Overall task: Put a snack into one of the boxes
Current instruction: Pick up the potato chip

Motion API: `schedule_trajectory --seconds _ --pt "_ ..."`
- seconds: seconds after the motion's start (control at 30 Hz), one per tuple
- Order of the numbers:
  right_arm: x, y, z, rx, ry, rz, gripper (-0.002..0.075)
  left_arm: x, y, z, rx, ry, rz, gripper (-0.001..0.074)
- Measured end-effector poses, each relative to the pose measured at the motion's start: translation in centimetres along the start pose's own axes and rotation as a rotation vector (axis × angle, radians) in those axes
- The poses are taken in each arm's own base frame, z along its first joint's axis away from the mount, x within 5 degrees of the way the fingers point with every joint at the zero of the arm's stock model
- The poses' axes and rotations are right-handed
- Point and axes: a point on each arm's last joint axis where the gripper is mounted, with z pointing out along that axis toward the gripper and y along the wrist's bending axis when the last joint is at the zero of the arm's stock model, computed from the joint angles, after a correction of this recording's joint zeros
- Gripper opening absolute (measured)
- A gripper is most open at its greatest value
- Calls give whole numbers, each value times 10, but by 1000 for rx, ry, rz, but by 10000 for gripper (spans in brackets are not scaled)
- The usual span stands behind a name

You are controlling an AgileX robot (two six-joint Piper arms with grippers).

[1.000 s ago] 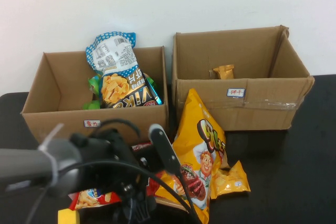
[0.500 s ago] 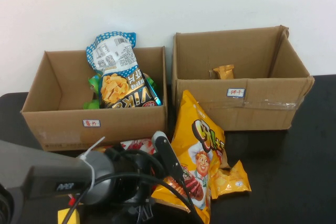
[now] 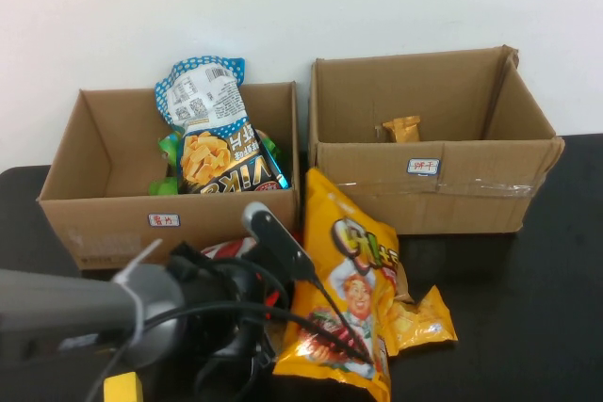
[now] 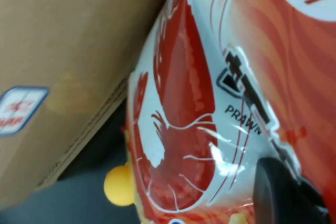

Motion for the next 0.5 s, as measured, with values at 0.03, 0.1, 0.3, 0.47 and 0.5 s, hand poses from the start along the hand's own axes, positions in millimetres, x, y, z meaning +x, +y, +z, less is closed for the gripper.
schedule_trajectory --seconds 0.03,0.1,0.3,0.47,0.5 --pt "0 0 0 0 -2 0 -1 -1 2 -5 4 -9 -19 46" --pt "0 0 0 0 -4 0 -1 -3 8 -16 13 -27 -57 40" --pt "0 0 0 0 -2 0 -1 -4 22 -51 67 -65 -161 37" --pt "1 0 0 -1 -3 2 -1 -3 33 -83 127 -118 -232 36" --pt "1 0 1 -1 -3 2 -1 -2 35 -89 135 -132 -245 36"
